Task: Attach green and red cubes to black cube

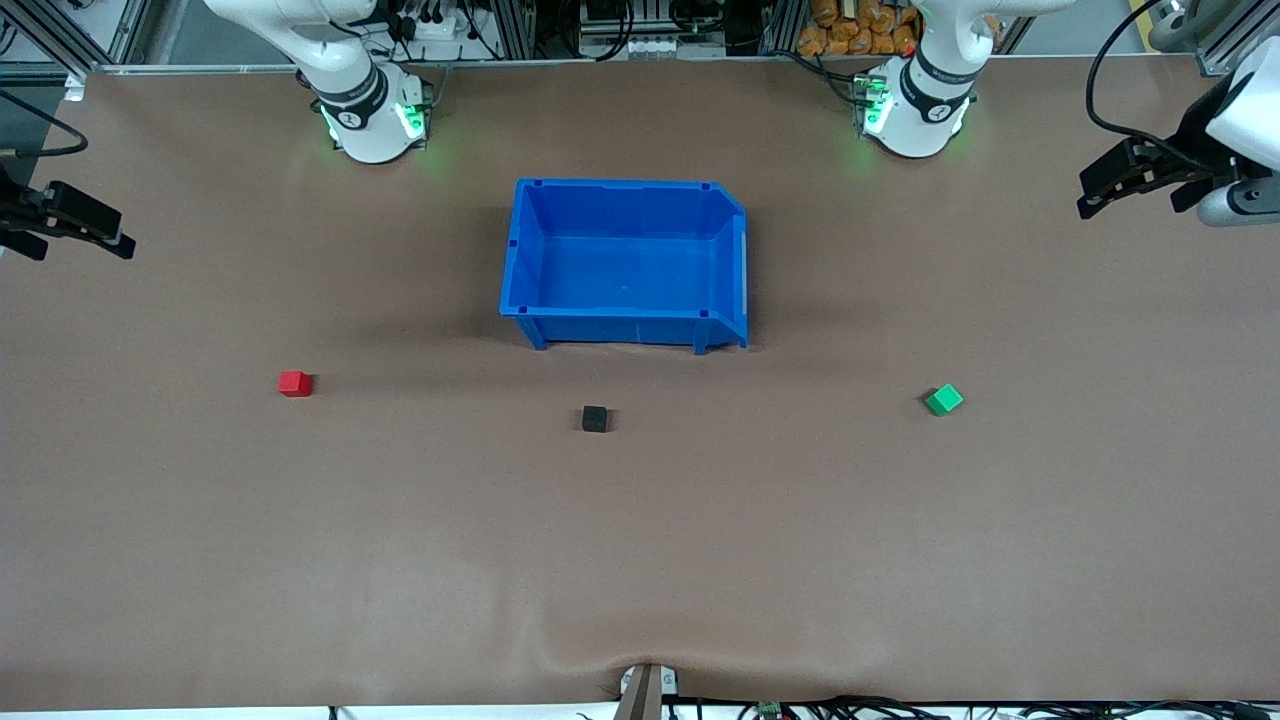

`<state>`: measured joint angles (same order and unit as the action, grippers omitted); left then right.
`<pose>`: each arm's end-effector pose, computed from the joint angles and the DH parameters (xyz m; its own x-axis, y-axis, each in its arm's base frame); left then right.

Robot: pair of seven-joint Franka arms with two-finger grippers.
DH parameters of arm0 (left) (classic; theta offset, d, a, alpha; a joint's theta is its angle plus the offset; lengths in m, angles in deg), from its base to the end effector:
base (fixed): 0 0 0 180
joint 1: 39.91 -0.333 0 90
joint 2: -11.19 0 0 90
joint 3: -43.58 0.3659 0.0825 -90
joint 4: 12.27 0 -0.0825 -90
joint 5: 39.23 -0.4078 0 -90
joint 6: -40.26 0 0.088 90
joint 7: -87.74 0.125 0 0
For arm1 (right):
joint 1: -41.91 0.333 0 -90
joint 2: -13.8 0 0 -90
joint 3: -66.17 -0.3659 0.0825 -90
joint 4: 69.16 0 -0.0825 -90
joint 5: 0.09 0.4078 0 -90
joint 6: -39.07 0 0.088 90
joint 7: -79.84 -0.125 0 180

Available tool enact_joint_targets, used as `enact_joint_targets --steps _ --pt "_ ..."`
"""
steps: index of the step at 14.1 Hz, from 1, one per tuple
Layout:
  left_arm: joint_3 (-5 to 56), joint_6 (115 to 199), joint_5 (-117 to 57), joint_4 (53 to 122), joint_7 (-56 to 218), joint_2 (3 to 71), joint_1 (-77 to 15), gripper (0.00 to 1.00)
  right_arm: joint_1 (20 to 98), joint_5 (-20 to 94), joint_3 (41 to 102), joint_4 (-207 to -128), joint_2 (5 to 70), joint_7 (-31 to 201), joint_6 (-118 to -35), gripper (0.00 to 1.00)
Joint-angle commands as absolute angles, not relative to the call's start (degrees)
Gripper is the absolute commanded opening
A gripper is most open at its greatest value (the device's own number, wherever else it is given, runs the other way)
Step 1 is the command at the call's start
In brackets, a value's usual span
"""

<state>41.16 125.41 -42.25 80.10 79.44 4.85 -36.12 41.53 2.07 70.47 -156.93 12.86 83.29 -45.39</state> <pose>0.5263 -0.0518 0.6901 0.9991 0.0410 -0.0069 0.0405 -0.9974 -0.0588 0.5604 -0.0413 0.6767 0.9991 -0.0178 -0.0389 -0.0194 -0.9990 -0.0413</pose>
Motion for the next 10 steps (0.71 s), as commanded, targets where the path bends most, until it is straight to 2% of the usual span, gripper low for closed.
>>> enact_joint_targets --steps 1,10 --pt "41.12 123.93 -42.3 78.44 80.44 5.56 -36.31 1.0 40.5 2.02 70.13 -155.47 13.44 83.71 -44.42 1.0" --pt "41.73 123.93 -42.31 78.96 80.8 7.14 -38.85 1.0 40.33 2.11 70.04 -155.3 13.44 83.8 -44.42 1.0"
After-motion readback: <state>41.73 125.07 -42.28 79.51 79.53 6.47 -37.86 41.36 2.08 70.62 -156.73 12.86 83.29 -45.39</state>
